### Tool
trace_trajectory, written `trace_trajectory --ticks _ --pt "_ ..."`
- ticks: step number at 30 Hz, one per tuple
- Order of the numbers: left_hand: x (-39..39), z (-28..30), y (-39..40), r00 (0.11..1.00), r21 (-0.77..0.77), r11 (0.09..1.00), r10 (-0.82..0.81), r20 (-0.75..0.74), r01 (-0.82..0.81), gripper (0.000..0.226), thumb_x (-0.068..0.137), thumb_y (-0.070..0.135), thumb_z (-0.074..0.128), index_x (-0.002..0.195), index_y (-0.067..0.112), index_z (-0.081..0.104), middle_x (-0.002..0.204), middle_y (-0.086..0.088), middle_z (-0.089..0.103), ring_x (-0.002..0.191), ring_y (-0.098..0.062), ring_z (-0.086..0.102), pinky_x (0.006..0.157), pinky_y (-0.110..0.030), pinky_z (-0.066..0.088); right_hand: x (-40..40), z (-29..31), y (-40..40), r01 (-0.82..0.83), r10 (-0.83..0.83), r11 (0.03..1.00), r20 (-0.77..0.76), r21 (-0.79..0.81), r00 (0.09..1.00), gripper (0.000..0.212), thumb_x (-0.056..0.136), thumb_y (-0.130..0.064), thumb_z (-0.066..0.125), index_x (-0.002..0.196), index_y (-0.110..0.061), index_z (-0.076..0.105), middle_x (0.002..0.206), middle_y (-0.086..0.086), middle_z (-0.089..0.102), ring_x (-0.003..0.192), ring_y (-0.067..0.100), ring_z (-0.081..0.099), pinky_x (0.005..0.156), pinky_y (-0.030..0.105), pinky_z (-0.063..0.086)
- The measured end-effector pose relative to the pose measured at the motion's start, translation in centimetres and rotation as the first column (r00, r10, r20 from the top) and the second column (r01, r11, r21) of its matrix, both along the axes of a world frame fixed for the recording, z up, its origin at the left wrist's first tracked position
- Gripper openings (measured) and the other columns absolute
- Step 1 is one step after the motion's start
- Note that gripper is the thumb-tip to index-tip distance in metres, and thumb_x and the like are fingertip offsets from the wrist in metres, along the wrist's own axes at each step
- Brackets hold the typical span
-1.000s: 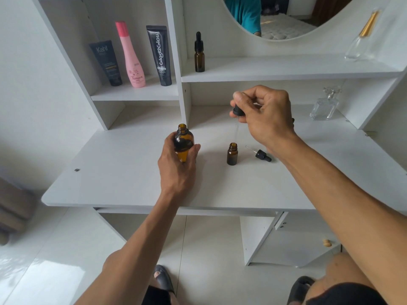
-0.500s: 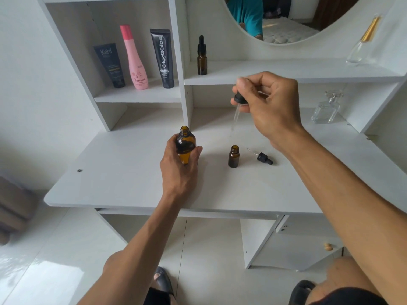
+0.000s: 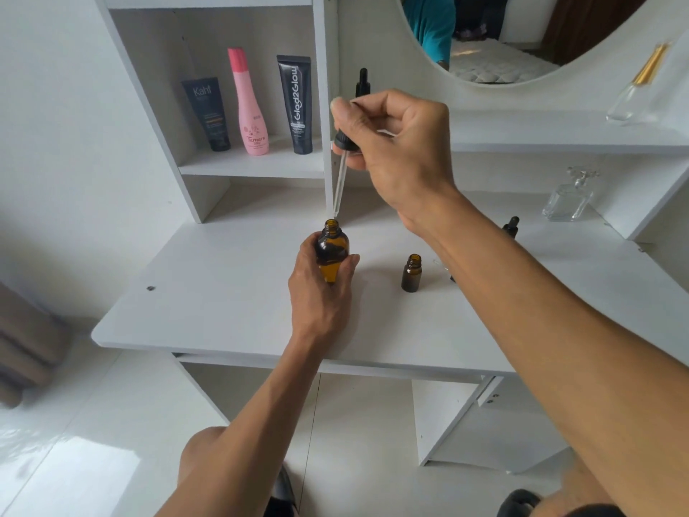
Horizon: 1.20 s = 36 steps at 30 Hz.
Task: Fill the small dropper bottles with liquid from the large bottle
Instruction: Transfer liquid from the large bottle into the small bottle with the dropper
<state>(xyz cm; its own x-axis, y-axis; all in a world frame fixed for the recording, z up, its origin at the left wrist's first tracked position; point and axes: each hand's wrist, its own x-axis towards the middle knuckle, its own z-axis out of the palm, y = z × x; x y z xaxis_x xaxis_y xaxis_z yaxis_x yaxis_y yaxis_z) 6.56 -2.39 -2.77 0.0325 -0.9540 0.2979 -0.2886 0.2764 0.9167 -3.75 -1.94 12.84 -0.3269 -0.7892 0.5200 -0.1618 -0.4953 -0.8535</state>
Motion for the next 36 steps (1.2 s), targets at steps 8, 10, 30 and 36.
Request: trace_trajectory --ticks 8,10,30,36 --pt "0.1 -0.2 -0.1 1.0 -0.006 1.0 -0.013 -0.001 0.013 0.049 0.094 0.029 0.072 0.138 0.021 0.052 0.117 0.01 0.064 0.097 -0.001 0.056 0.08 -0.004 0.039 0.1 -1.2 -1.2 0.038 -0.032 0.997 -0.091 0.061 0.995 0.016 0.088 -0.027 0.077 0.086 -0.011 0.073 0.077 0.005 0.075 0.069 0.019 0.076 0.063 0.03 0.062" --pt "0.1 -0.2 -0.2 1.0 -0.005 1.0 -0.015 0.002 0.015 0.05 0.094 0.029 0.072 0.139 0.021 0.052 0.118 0.01 0.063 0.098 -0.001 0.055 0.078 0.002 0.037 0.1 -1.5 -1.3 0.048 -0.04 0.996 -0.109 0.073 0.993 0.017 0.088 -0.027 0.077 0.086 -0.011 0.073 0.076 0.005 0.075 0.069 0.018 0.076 0.065 0.033 0.063" --pt "0.0 -0.4 -0.3 1.0 -0.019 1.0 -0.017 -0.023 0.016 0.046 0.093 0.028 0.073 0.134 0.023 0.054 0.117 0.006 0.068 0.1 -0.012 0.064 0.09 -0.029 0.051 0.5 -4.5 -1.6 0.116 -0.076 0.985 -0.286 0.126 0.955 0.02 0.089 -0.027 0.075 0.083 -0.008 0.076 0.074 0.002 0.076 0.068 0.01 0.073 0.063 0.026 0.056" --pt "0.0 -0.4 -0.3 0.999 -0.021 1.0 -0.012 -0.031 0.012 0.044 0.093 0.029 0.073 0.133 0.023 0.054 0.116 0.005 0.069 0.101 -0.014 0.066 0.091 -0.041 0.054 0.7 -5.2 -1.2 0.108 -0.056 0.982 -0.304 0.157 0.951 0.021 0.089 -0.027 0.075 0.083 -0.007 0.076 0.073 0.003 0.076 0.066 0.01 0.073 0.074 0.037 0.062"
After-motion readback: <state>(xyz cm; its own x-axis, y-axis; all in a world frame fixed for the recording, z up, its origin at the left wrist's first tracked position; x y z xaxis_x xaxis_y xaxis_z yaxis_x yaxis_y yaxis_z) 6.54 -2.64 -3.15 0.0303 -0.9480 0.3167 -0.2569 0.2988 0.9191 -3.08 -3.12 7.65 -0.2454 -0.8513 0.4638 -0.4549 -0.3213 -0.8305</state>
